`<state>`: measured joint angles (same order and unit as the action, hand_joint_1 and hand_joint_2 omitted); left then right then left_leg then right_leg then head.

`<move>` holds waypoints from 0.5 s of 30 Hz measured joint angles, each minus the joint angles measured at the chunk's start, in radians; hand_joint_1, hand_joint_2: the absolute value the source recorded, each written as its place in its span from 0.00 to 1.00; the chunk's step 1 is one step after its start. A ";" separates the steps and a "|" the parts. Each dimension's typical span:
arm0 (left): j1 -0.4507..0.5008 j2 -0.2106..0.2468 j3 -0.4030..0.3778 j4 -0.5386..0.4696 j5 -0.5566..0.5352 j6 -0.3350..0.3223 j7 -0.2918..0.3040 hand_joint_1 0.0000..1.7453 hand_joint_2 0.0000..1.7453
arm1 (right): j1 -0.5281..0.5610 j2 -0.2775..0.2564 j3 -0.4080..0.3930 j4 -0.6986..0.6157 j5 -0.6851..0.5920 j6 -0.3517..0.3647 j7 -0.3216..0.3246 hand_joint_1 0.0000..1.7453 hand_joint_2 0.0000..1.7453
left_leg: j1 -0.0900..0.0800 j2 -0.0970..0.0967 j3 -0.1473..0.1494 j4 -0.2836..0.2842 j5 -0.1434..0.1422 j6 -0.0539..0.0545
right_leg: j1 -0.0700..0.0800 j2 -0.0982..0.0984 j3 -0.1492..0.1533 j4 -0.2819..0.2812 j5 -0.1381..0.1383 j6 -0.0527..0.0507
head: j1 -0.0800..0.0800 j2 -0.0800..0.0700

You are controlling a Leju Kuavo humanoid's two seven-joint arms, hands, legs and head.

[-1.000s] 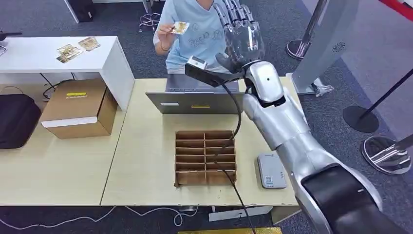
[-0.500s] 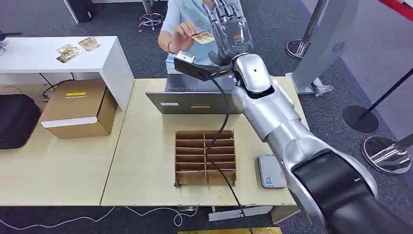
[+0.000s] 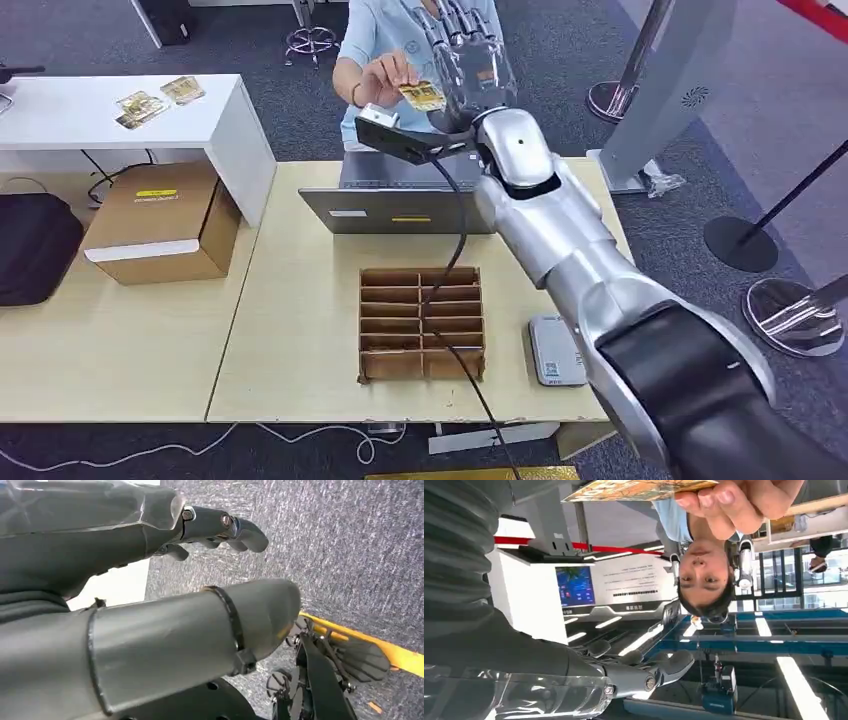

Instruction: Pass the card to the sensor for recognition and then transmit it.

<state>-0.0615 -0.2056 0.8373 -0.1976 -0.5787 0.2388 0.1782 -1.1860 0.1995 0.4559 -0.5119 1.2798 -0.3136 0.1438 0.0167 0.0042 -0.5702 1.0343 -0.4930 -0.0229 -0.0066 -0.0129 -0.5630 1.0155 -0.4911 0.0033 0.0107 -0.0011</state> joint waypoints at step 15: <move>-0.004 0.010 -0.026 0.000 -0.040 -0.005 0.000 0.00 0.00 | -0.008 0.004 -0.012 0.060 -0.021 -0.040 -0.018 1.00 1.00 | 0.000 0.000 0.000 0.000 0.000 0.000 | 0.000 0.000 0.000 0.000 0.000 0.000 | 0.000 0.000</move>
<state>-0.0653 -0.1961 0.8114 -0.1976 -0.6191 0.2335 0.1781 -1.1941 0.2037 0.4440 -0.4524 1.2589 -0.3533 0.1259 0.0166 0.0040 -0.5702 1.0345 -0.4930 -0.0229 -0.0066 -0.0130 -0.5630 1.0154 -0.4911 0.0033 0.0107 -0.0011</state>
